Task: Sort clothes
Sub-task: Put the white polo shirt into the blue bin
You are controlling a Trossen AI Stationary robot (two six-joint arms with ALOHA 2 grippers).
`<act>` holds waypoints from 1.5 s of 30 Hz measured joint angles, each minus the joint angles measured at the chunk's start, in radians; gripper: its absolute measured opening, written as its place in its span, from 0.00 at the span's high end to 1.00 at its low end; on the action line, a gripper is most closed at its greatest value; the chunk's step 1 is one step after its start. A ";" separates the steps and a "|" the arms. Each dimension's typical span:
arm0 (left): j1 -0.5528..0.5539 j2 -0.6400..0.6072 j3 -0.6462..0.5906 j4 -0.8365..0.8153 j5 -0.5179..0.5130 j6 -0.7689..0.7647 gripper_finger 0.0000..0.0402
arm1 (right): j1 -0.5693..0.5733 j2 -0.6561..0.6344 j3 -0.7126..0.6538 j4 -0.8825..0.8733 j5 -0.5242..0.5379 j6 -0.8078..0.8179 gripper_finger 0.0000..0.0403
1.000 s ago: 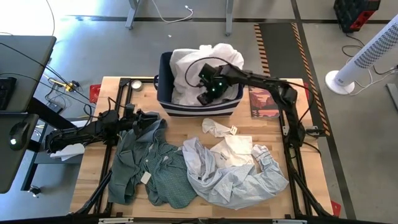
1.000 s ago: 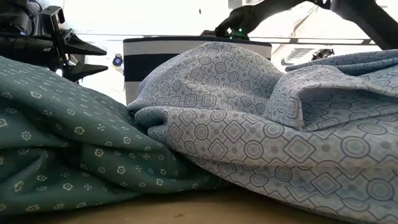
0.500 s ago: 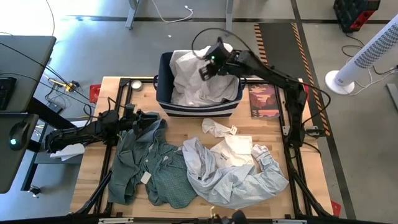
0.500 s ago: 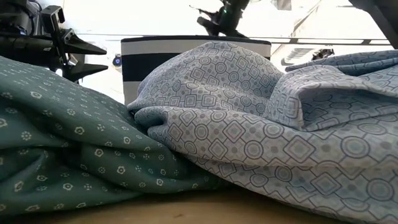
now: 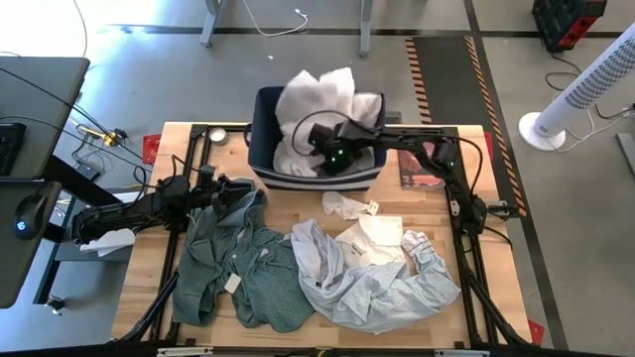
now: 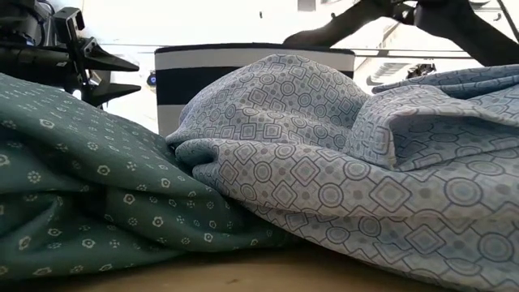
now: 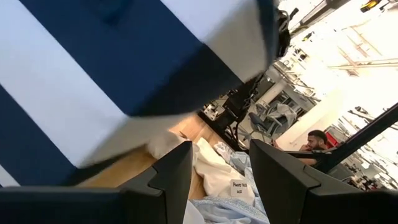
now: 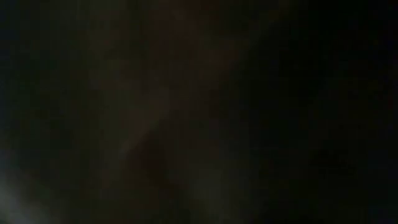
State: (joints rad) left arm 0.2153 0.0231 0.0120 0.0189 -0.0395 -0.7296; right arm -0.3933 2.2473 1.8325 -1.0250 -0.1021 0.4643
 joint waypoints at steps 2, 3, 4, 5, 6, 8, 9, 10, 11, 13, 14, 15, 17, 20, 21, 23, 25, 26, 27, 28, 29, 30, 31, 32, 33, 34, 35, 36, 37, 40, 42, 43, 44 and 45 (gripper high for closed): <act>0.000 0.000 0.000 0.000 0.000 0.000 0.61 | 0.004 0.009 0.011 -0.032 -0.028 -0.027 0.66; 0.000 0.000 0.000 0.000 0.000 0.000 0.61 | 0.005 0.010 0.021 -0.039 -0.034 -0.045 0.66; 0.000 0.000 0.000 0.000 0.001 0.000 0.61 | 0.005 0.009 0.034 -0.046 -0.035 -0.061 0.66; 0.000 0.000 0.000 0.000 0.001 0.000 0.61 | 0.005 0.005 0.053 -0.054 -0.035 -0.077 0.66; 0.000 0.000 0.000 0.000 0.000 0.000 0.61 | 0.004 -0.001 0.078 -0.064 -0.035 -0.089 0.66; 0.000 0.000 0.000 0.000 0.000 0.000 0.61 | 0.004 -0.025 0.143 -0.105 -0.056 -0.115 0.66; 0.000 0.000 0.000 0.000 0.001 -0.001 0.61 | 0.001 -0.040 0.178 -0.136 -0.076 -0.127 0.66; 0.000 0.000 0.000 0.000 0.001 -0.001 0.61 | 0.000 -0.052 0.216 -0.172 -0.094 -0.134 0.66; 0.000 0.000 0.000 0.001 0.001 -0.001 0.61 | -0.001 -0.063 0.258 -0.214 -0.113 -0.143 0.66; 0.000 0.000 0.000 0.000 0.000 -0.001 0.61 | 0.000 -0.065 0.351 -0.306 -0.149 -0.160 0.66; 0.000 0.000 0.000 0.001 0.001 -0.001 0.61 | 0.001 -0.065 0.403 -0.355 -0.165 -0.171 0.66; 0.000 0.000 0.000 0.000 0.001 -0.001 0.61 | 0.002 -0.064 0.457 -0.395 -0.177 -0.184 0.66; 0.000 0.000 0.000 0.001 0.001 -0.001 0.61 | 0.006 -0.072 0.527 -0.402 -0.161 -0.220 0.66; 0.000 0.000 0.000 0.000 0.001 -0.001 0.61 | 0.011 -0.156 0.441 -0.221 0.036 -0.179 0.66; 0.000 0.000 0.000 0.001 0.000 -0.001 0.61 | 0.012 -0.176 0.416 -0.165 0.137 -0.140 0.66; 0.000 0.000 0.000 0.001 0.000 -0.001 0.61 | 0.017 -0.184 0.381 -0.096 0.304 -0.070 0.66; 0.000 0.000 0.000 0.000 0.000 -0.001 0.61 | 0.016 -0.180 0.348 -0.052 0.360 -0.061 0.66; 0.000 0.000 0.000 0.000 0.000 -0.001 0.61 | 0.012 -0.171 0.323 -0.021 0.359 -0.064 0.66; 0.000 0.000 0.000 0.000 0.001 0.000 0.61 | 0.010 -0.165 0.294 0.007 0.350 -0.061 0.66; 0.000 0.000 0.000 -0.001 0.000 -0.001 0.61 | 0.010 -0.155 0.257 0.033 0.325 -0.055 0.66; 0.000 0.000 0.000 0.000 0.000 -0.001 0.61 | 0.009 -0.145 0.213 0.056 0.291 -0.050 0.66; 0.000 0.000 0.000 0.000 0.000 0.000 0.61 | 0.008 -0.137 0.168 0.080 0.260 -0.043 0.66; 0.000 0.000 0.000 0.000 0.000 -0.001 0.61 | 0.008 -0.130 0.121 0.107 0.231 -0.033 0.66; 0.000 0.000 0.000 0.000 0.001 -0.001 0.61 | 0.008 -0.126 0.072 0.132 0.208 -0.020 0.66; 0.000 0.000 0.000 0.000 0.001 -0.001 0.61 | 0.008 -0.122 0.024 0.156 0.186 -0.014 0.66; 0.000 0.000 0.000 0.000 0.001 -0.001 0.61 | 0.007 -0.121 -0.021 0.184 0.165 -0.011 0.66; 0.000 0.000 0.000 0.000 0.001 -0.001 0.61 | 0.004 -0.121 -0.065 0.209 0.149 -0.011 0.66; 0.000 0.000 0.000 0.000 0.000 -0.001 0.61 | 0.000 -0.121 -0.110 0.231 0.137 -0.011 0.66; 0.000 0.000 0.000 0.001 0.000 -0.001 0.61 | -0.006 -0.121 -0.144 0.249 0.123 -0.011 0.66; 0.000 0.000 0.000 0.004 0.000 -0.008 0.61 | -0.037 -0.127 -0.175 0.246 0.050 0.008 0.66; 0.000 0.000 0.000 0.005 0.000 -0.021 0.61 | -0.060 -0.126 -0.153 0.219 -0.021 0.013 0.66; 0.000 0.000 0.000 0.006 0.000 -0.026 0.61 | -0.070 -0.126 -0.135 0.209 -0.042 0.008 0.66; 0.000 0.000 0.000 0.007 -0.001 -0.028 0.61 | -0.075 -0.126 -0.109 0.198 -0.048 0.002 0.66; 0.000 0.000 0.000 0.008 -0.001 -0.028 0.61 | -0.076 -0.128 -0.076 0.192 -0.046 -0.014 0.66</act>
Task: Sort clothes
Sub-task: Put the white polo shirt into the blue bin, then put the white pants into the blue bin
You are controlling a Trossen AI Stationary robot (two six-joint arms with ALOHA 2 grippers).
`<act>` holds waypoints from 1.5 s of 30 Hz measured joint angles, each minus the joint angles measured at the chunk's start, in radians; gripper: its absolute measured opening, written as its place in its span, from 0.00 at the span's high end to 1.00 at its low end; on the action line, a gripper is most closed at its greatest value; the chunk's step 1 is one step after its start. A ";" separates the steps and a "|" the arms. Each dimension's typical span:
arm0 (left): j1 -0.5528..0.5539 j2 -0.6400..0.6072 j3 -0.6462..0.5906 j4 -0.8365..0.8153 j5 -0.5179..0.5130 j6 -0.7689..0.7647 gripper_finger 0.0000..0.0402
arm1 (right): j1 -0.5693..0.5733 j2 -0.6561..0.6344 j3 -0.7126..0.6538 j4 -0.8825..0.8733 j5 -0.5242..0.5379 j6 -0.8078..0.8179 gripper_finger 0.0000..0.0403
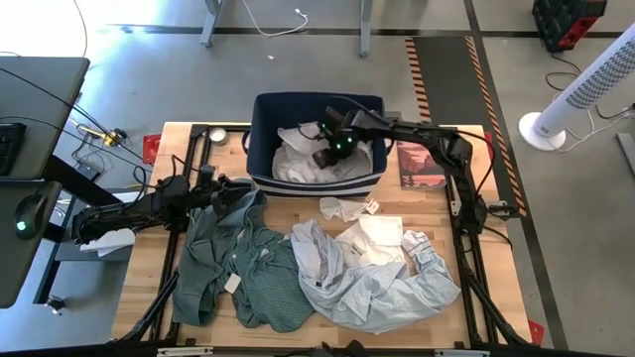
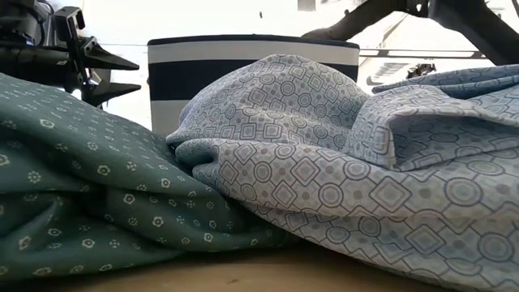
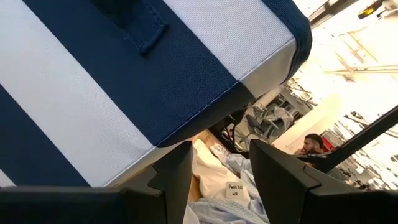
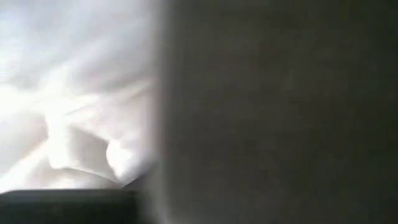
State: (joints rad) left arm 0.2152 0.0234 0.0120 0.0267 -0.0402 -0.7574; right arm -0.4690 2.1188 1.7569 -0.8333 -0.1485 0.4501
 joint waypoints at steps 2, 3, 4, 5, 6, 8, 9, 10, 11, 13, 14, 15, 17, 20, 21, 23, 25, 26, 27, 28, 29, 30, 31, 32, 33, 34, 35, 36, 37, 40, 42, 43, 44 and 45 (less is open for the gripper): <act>0.000 0.000 0.000 0.001 0.000 0.000 0.61 | 0.005 -0.012 0.075 -0.006 0.011 -0.046 0.66; 0.000 0.000 0.000 0.001 0.000 0.000 0.61 | 0.009 -0.023 0.119 -0.018 0.016 -0.071 0.66; 0.000 0.000 0.000 0.001 -0.001 0.000 0.61 | 0.016 -0.031 0.165 -0.035 0.025 -0.098 0.66; 0.000 0.000 0.000 0.001 -0.002 0.000 0.61 | 0.025 -0.038 0.216 -0.054 0.040 -0.123 0.66; 0.000 0.000 0.000 0.001 -0.002 0.000 0.61 | 0.035 -0.049 0.268 -0.079 0.053 -0.145 0.66; 0.000 0.000 0.000 0.002 -0.002 0.000 0.61 | 0.065 -0.062 0.365 -0.132 0.101 -0.183 0.66; 0.000 0.000 0.000 0.002 -0.002 0.000 0.61 | 0.083 -0.069 0.412 -0.157 0.122 -0.200 0.66; 0.000 0.000 0.000 0.003 -0.002 0.000 0.61 | 0.102 -0.077 0.460 -0.180 0.147 -0.218 0.66; 0.000 0.000 0.000 0.005 -0.001 0.000 0.61 | 0.121 -0.089 0.507 -0.209 0.165 -0.234 0.66; 0.000 0.000 0.000 0.008 -0.002 0.000 0.61 | 0.165 -0.115 0.599 -0.274 0.216 -0.248 0.66; 0.000 0.000 0.000 0.010 -0.006 0.000 0.61 | 0.188 -0.142 0.602 -0.289 0.254 -0.247 0.66; 0.000 0.000 0.000 0.011 -0.015 0.000 0.61 | 0.209 -0.193 0.565 -0.289 0.278 -0.239 0.66; 0.000 0.000 0.000 0.014 -0.025 0.000 0.61 | 0.249 -0.272 0.498 -0.324 0.333 -0.204 0.66; 0.000 -0.001 0.000 0.029 -0.033 0.000 0.61 | 0.301 -0.385 0.408 -0.415 0.385 -0.124 0.66; 0.000 0.000 0.000 0.026 -0.036 0.001 0.61 | 0.319 -0.419 0.377 -0.443 0.384 -0.093 0.66; 0.000 0.000 0.000 0.024 -0.044 0.000 0.61 | 0.353 -0.489 0.315 -0.490 0.377 -0.002 0.66; 0.000 0.000 0.000 0.025 -0.051 0.001 0.61 | 0.394 -0.554 0.240 -0.518 0.358 0.084 0.66; 0.000 0.000 0.000 0.023 -0.052 0.001 0.61 | 0.417 -0.583 0.199 -0.519 0.343 0.119 0.66; 0.000 0.000 0.000 0.024 -0.053 0.001 0.61 | 0.443 -0.610 0.156 -0.516 0.325 0.150 0.65; 0.000 0.000 0.000 0.024 -0.053 0.001 0.61 | 0.469 -0.634 0.112 -0.514 0.303 0.181 0.65; 0.000 0.000 0.000 0.024 -0.054 0.001 0.61 | 0.496 -0.658 0.069 -0.510 0.280 0.213 0.64; 0.000 0.000 0.000 0.023 -0.054 0.001 0.61 | 0.525 -0.678 0.024 -0.505 0.253 0.241 0.62; 0.000 0.000 0.000 0.023 -0.055 0.001 0.61 | 0.552 -0.696 -0.022 -0.497 0.224 0.268 0.61; 0.000 0.000 0.000 0.023 -0.055 0.001 0.61 | 0.581 -0.710 -0.069 -0.485 0.197 0.286 0.59; 0.000 0.000 0.000 0.023 -0.055 0.001 0.61 | 0.610 -0.720 -0.117 -0.464 0.171 0.302 0.56; 0.000 0.000 0.000 0.023 -0.055 0.001 0.61 | 0.637 -0.726 -0.167 -0.434 0.152 0.311 0.54; 0.000 0.000 0.000 0.023 -0.055 0.001 0.61 | 0.665 -0.728 -0.214 -0.401 0.144 0.309 0.51; 0.000 0.000 0.000 0.023 -0.055 0.001 0.61 | 0.692 -0.729 -0.264 -0.364 0.144 0.303 0.48; 0.000 0.000 0.000 0.022 -0.055 0.001 0.61 | 0.716 -0.730 -0.312 -0.327 0.149 0.289 0.45; 0.000 0.000 0.000 0.018 -0.055 0.001 0.61 | 0.758 -0.722 -0.452 -0.217 0.154 0.286 0.37; 0.000 0.000 0.000 0.012 -0.054 0.000 0.61 | 0.766 -0.704 -0.548 -0.147 0.162 0.316 0.35; 0.000 0.000 0.000 0.007 -0.054 0.001 0.61 | 0.766 -0.694 -0.599 -0.102 0.173 0.324 0.34; 0.000 0.000 0.000 0.002 -0.054 0.000 0.61 | 0.766 -0.684 -0.645 -0.052 0.182 0.335 0.34; 0.000 0.000 0.000 -0.003 -0.054 -0.001 0.61 | 0.766 -0.675 -0.688 0.004 0.190 0.344 0.34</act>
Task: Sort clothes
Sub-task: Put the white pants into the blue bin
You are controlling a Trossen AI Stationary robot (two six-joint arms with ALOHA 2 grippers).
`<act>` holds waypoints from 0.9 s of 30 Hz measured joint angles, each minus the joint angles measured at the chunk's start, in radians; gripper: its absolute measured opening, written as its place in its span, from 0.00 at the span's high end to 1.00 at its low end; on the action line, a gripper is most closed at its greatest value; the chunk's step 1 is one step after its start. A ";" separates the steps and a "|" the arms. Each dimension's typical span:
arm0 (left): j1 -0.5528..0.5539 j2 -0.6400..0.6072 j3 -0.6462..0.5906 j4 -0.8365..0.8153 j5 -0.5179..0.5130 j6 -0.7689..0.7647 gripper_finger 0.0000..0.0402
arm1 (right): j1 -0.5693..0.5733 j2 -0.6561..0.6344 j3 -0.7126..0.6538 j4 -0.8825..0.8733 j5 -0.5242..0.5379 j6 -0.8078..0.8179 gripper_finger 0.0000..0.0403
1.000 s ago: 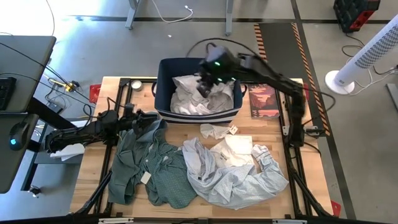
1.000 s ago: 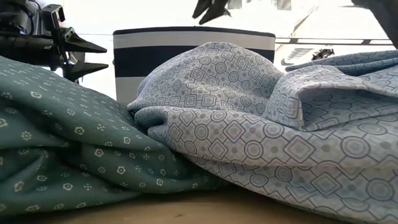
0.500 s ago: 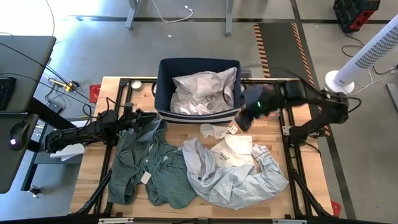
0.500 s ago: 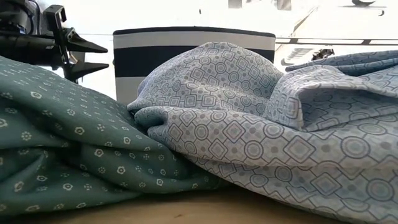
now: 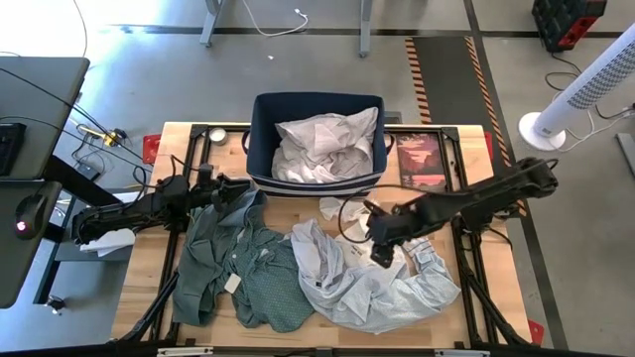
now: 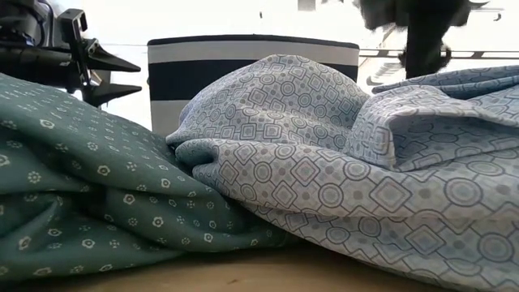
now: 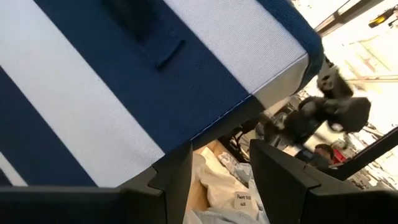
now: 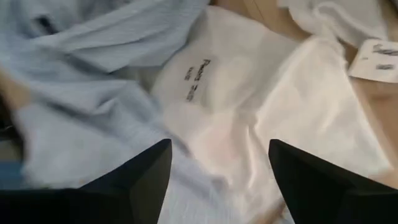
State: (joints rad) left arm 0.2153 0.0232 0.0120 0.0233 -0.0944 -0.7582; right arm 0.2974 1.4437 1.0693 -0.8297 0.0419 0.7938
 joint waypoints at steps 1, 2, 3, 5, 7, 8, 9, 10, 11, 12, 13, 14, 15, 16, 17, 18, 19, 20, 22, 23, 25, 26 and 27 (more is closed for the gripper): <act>0.000 0.000 0.000 -0.004 0.002 -0.005 0.61 | 0.000 0.012 -0.040 0.057 0.010 0.014 0.34; 0.000 0.000 0.000 -0.004 0.003 -0.011 0.61 | -0.004 0.026 -0.075 0.111 0.012 0.018 0.34; 0.000 0.001 0.000 -0.004 0.003 -0.015 0.61 | -0.007 0.046 -0.107 0.160 0.012 0.017 0.34; 0.000 0.002 0.000 -0.004 0.003 -0.015 0.61 | -0.010 0.089 -0.157 0.245 0.014 -0.006 0.34; 0.000 0.002 0.000 -0.004 0.003 -0.016 0.61 | -0.010 0.144 -0.186 0.324 0.017 -0.021 0.34; 0.000 0.002 0.000 -0.004 0.003 -0.016 0.61 | -0.009 0.176 -0.192 0.347 0.011 -0.029 0.35; 0.000 0.002 0.000 -0.004 0.003 -0.016 0.61 | -0.009 0.210 -0.193 0.359 0.003 -0.034 0.36; 0.000 0.002 0.000 -0.004 0.003 -0.016 0.61 | -0.009 0.241 -0.191 0.369 0.002 -0.037 0.38; 0.000 0.002 0.000 -0.004 0.003 -0.016 0.61 | -0.009 0.268 -0.183 0.367 -0.006 -0.037 0.41; 0.000 0.002 0.000 -0.004 0.003 -0.016 0.61 | -0.009 0.293 -0.176 0.361 -0.019 -0.039 0.44; 0.000 0.002 0.000 -0.004 0.003 -0.017 0.61 | -0.010 0.316 -0.165 0.348 -0.028 -0.037 0.48; 0.000 0.002 0.000 -0.004 0.002 -0.017 0.61 | -0.011 0.331 -0.156 0.341 -0.033 -0.033 0.53; 0.000 0.002 0.000 -0.004 0.002 -0.017 0.61 | -0.011 0.341 -0.148 0.334 -0.034 -0.026 0.59; 0.000 0.002 0.000 -0.004 -0.001 -0.017 0.61 | -0.010 0.348 -0.143 0.325 -0.031 -0.013 0.65; 0.000 0.002 0.000 -0.003 -0.002 -0.017 0.61 | -0.011 0.349 -0.142 0.317 -0.027 0.002 0.71; 0.000 0.002 0.000 -0.003 -0.004 -0.017 0.61 | -0.011 0.349 -0.142 0.312 -0.024 0.018 0.78; 0.000 0.002 0.000 -0.002 -0.005 -0.017 0.61 | -0.012 0.347 -0.142 0.309 -0.025 0.030 0.85; 0.000 0.002 0.000 -0.002 -0.006 -0.017 0.61 | -0.017 0.341 -0.142 0.306 -0.030 0.038 0.91; 0.000 0.002 0.000 -0.002 -0.009 -0.017 0.61 | -0.027 0.320 -0.149 0.301 -0.047 0.050 0.96; 0.000 0.002 0.000 -0.002 -0.011 -0.017 0.61 | -0.030 0.303 -0.152 0.290 -0.050 0.061 0.95; 0.000 0.002 0.000 0.001 -0.020 -0.017 0.61 | -0.036 0.257 -0.157 0.273 -0.051 0.074 0.94; 0.000 0.002 0.000 0.002 -0.021 -0.017 0.61 | -0.037 0.228 -0.160 0.260 -0.055 0.082 0.93; 0.000 0.002 0.000 0.002 -0.022 -0.018 0.61 | -0.038 0.193 -0.163 0.238 -0.061 0.089 0.94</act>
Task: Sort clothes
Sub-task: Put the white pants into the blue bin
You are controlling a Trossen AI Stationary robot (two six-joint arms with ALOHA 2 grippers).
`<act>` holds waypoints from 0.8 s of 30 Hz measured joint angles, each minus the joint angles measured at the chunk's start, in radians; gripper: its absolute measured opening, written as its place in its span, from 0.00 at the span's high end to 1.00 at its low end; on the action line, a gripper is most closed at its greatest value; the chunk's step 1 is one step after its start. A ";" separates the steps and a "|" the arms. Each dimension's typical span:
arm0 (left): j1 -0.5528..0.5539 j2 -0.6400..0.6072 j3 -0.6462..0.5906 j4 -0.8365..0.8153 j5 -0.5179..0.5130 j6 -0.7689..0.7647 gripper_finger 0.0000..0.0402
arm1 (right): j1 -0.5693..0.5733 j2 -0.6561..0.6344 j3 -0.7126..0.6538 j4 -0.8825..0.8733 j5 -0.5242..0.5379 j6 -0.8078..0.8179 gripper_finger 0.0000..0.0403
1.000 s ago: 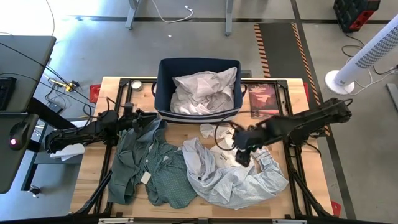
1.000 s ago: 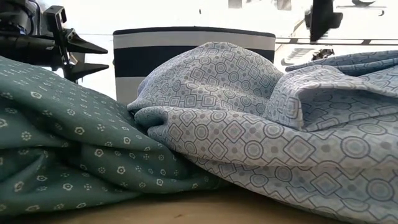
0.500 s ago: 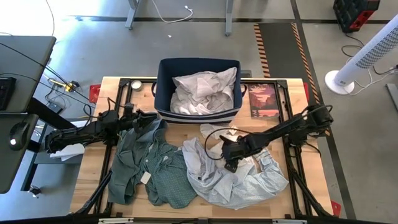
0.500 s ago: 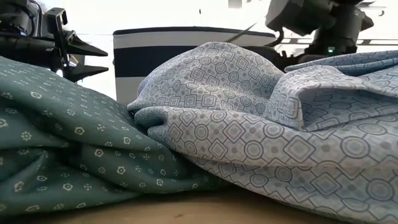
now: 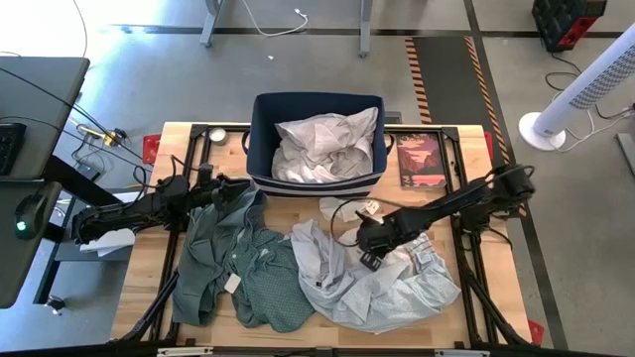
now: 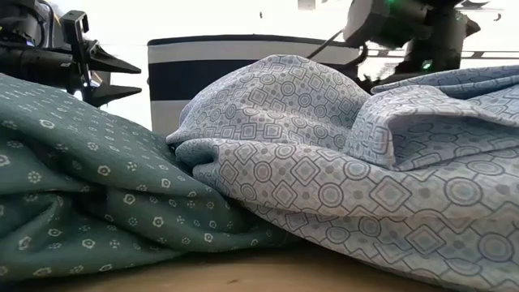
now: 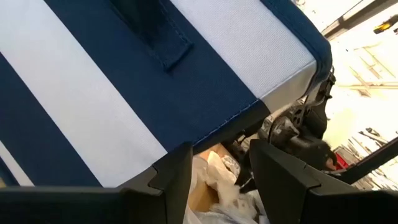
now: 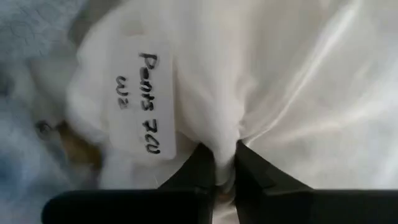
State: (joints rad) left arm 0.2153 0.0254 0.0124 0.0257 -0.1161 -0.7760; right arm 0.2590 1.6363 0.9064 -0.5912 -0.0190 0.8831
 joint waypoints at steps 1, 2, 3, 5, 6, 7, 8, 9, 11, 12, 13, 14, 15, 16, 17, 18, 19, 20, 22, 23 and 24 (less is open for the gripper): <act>0.000 0.000 0.000 0.000 0.000 -0.006 0.61 | -0.001 -0.043 -0.001 0.003 -0.009 0.001 0.95; 0.000 0.000 0.000 0.000 0.000 -0.018 0.61 | -0.001 -0.089 0.003 0.018 -0.029 0.002 0.96; 0.000 0.000 0.000 0.001 0.000 -0.033 0.61 | -0.001 -0.138 0.006 0.028 -0.053 0.001 0.97; 0.000 0.000 0.000 0.003 -0.001 -0.057 0.61 | -0.001 -0.231 0.007 0.035 -0.098 0.004 0.98; 0.000 0.000 0.000 0.005 0.000 -0.067 0.61 | -0.002 -0.275 0.017 0.038 -0.107 0.013 0.98; 0.000 0.000 0.000 0.010 0.000 -0.075 0.61 | -0.005 -0.319 0.035 0.048 -0.105 0.027 0.97; 0.000 0.000 0.000 0.020 0.000 -0.080 0.61 | -0.012 -0.363 0.057 0.074 -0.092 0.040 0.97; 0.000 0.000 0.000 0.030 0.000 -0.080 0.61 | -0.021 -0.404 0.084 0.109 -0.066 0.046 0.97; 0.000 0.000 0.000 0.044 0.000 -0.078 0.61 | -0.044 -0.465 0.143 0.180 0.007 0.019 0.98; 0.000 0.000 0.000 0.048 -0.001 -0.078 0.61 | -0.059 -0.484 0.176 0.208 0.046 -0.017 0.98; 0.000 0.000 0.000 0.049 -0.002 -0.078 0.61 | -0.075 -0.494 0.215 0.231 0.087 -0.058 0.98; 0.000 0.000 0.000 0.049 -0.002 -0.078 0.61 | -0.097 -0.499 0.257 0.255 0.123 -0.101 0.98; 0.000 0.000 0.000 0.049 -0.002 -0.078 0.61 | -0.120 -0.500 0.303 0.281 0.157 -0.145 0.98; 0.000 0.000 0.000 0.049 -0.002 -0.078 0.61 | -0.146 -0.498 0.349 0.313 0.184 -0.189 0.98; 0.000 0.000 0.000 0.049 -0.002 -0.078 0.61 | -0.174 -0.490 0.395 0.346 0.205 -0.238 0.98; 0.000 0.000 0.000 0.049 -0.002 -0.078 0.61 | -0.202 -0.482 0.439 0.383 0.218 -0.290 0.98; 0.000 0.000 0.000 0.049 -0.002 -0.078 0.61 | -0.227 -0.468 0.483 0.416 0.230 -0.345 0.98; 0.000 0.000 0.000 0.050 -0.003 -0.078 0.61 | -0.251 -0.450 0.525 0.443 0.237 -0.392 0.98; 0.000 0.000 0.000 0.052 -0.003 -0.078 0.61 | -0.301 -0.410 0.607 0.479 0.251 -0.478 0.98; 0.000 0.000 0.000 0.055 -0.003 -0.078 0.61 | -0.326 -0.388 0.645 0.489 0.251 -0.519 0.98; 0.000 0.000 0.000 0.055 -0.003 -0.077 0.61 | -0.350 -0.362 0.682 0.491 0.251 -0.555 0.98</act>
State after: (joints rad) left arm 0.2151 0.0254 0.0120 0.0811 -0.1191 -0.8533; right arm -0.0914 1.2738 1.5886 -0.1006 0.2320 0.3280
